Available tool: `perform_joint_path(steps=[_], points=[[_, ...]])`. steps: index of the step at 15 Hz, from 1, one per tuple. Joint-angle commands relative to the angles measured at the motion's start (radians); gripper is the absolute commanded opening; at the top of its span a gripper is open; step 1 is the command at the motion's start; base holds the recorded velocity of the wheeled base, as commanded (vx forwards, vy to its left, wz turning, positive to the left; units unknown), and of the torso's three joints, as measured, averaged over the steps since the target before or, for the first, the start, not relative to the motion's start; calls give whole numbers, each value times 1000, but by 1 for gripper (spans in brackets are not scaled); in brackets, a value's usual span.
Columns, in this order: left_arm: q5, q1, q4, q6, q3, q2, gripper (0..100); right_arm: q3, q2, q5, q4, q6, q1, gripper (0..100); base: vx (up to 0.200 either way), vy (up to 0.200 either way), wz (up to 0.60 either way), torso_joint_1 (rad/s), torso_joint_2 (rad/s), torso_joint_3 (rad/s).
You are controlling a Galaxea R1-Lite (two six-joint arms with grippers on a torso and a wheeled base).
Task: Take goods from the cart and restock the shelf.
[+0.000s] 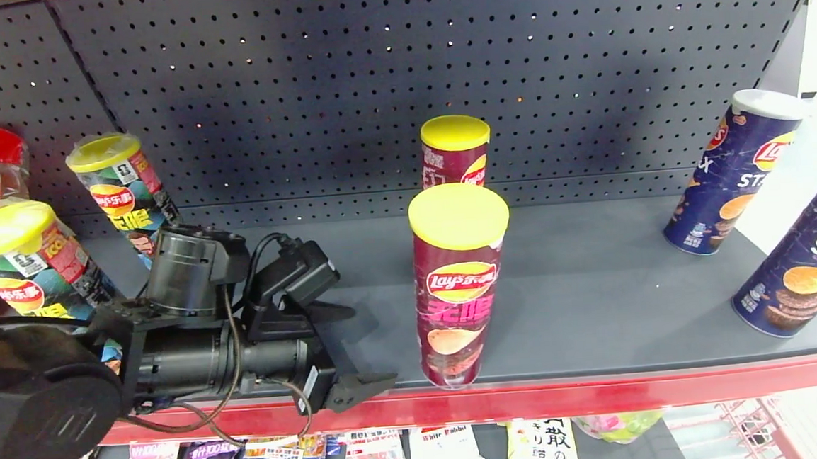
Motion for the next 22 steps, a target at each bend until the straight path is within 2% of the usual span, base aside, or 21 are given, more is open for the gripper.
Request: perform_joint_path(steps=[1,9,22], points=[[0,-12,1,1,-34,54,100,0,0,1,0,0,0,100,0,0,0,0,0,0],[2,-44,3,2,-126,132,100,0,0,1,0,0,0,100,0,0,0,0,0,0],[3,-48,9,1,-156,146,100,0,0,1,0,0,0,100,0,0,0,0,0,0]])
